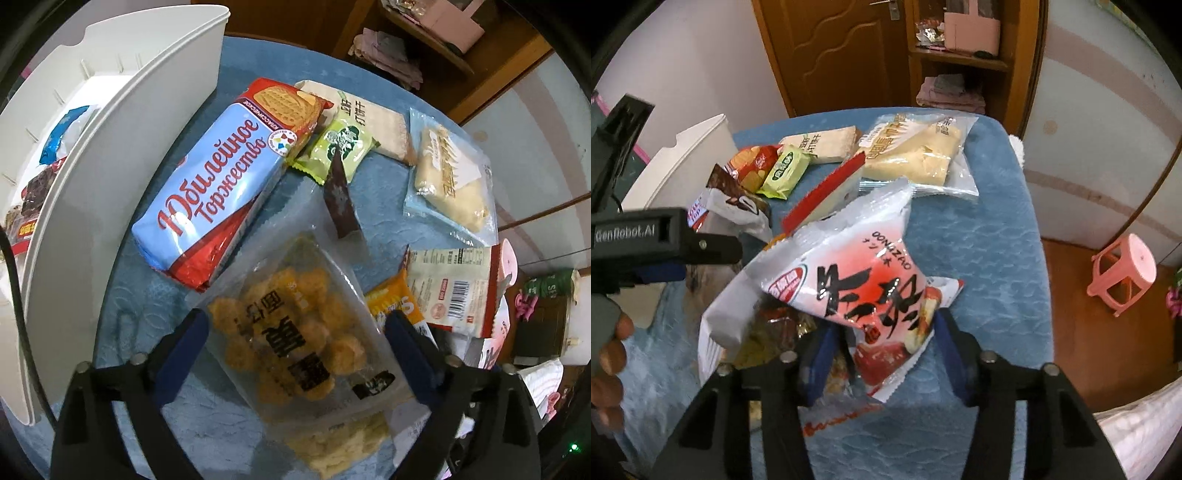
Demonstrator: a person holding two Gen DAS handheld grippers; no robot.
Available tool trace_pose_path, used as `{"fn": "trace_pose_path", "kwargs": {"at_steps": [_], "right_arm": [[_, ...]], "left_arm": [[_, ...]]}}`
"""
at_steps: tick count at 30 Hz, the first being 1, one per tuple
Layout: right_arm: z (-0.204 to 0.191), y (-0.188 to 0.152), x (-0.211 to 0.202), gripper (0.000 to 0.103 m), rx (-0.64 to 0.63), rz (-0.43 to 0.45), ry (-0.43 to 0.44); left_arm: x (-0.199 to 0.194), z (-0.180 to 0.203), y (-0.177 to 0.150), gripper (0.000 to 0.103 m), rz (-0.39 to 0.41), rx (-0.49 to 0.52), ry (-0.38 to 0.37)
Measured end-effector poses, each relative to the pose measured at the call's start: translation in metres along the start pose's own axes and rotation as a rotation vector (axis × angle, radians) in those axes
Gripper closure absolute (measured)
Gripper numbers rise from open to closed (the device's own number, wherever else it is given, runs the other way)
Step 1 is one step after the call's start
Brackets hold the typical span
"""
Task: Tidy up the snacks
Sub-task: 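Grasp the round-cookie bag with left tool while right tool grasps the white-and-red bag, then carry both held bags up over the white tray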
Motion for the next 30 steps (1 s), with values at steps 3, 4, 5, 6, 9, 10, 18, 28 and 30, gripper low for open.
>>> {"fn": "trace_pose_path", "kwargs": {"at_steps": [3,4,5,6,9,10,18,28,30], "right_arm": [[0.002,-0.001,-0.004,0.056,0.015,0.004,-0.002],[0.002,0.0,-0.005,0.057,0.017,0.004,-0.006],[0.003,0.0,-0.006,0.057,0.018,0.005,-0.01],[0.003,-0.001,-0.008,0.058,0.02,0.006,-0.013],[0.003,-0.001,-0.013,0.059,0.025,0.012,-0.013],[0.003,-0.001,-0.016,0.059,0.024,0.016,-0.013],[-0.007,0.002,-0.046,0.06,-0.007,0.069,-0.031],[-0.034,0.012,-0.092,0.06,-0.041,0.147,-0.02],[-0.044,0.014,-0.102,0.06,-0.053,0.164,-0.009]], "left_arm": [[-0.006,0.005,-0.004,0.032,-0.003,0.024,-0.013],[-0.01,0.007,-0.007,0.037,0.001,0.036,-0.025],[-0.014,0.009,-0.008,0.045,0.012,0.051,-0.037],[-0.018,0.012,-0.008,0.053,0.025,0.071,-0.04],[-0.03,0.017,-0.012,0.068,0.049,0.116,-0.047],[-0.033,0.016,-0.014,0.069,0.054,0.124,-0.046],[-0.063,-0.006,-0.025,0.094,0.062,0.094,-0.146],[-0.097,-0.039,-0.047,0.098,0.085,0.066,-0.217],[-0.11,-0.042,-0.049,0.098,0.101,0.072,-0.234]]}}
Point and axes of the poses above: each gripper's, at about its wrist camera, not at the fingertips, and x roughly the way its jaws point, z to its right, y to its top, the point moved 7 cm from there along x, roughly the way its jaws point, and after that the axes turned 6 degrees about z, right-handed, at the moved point
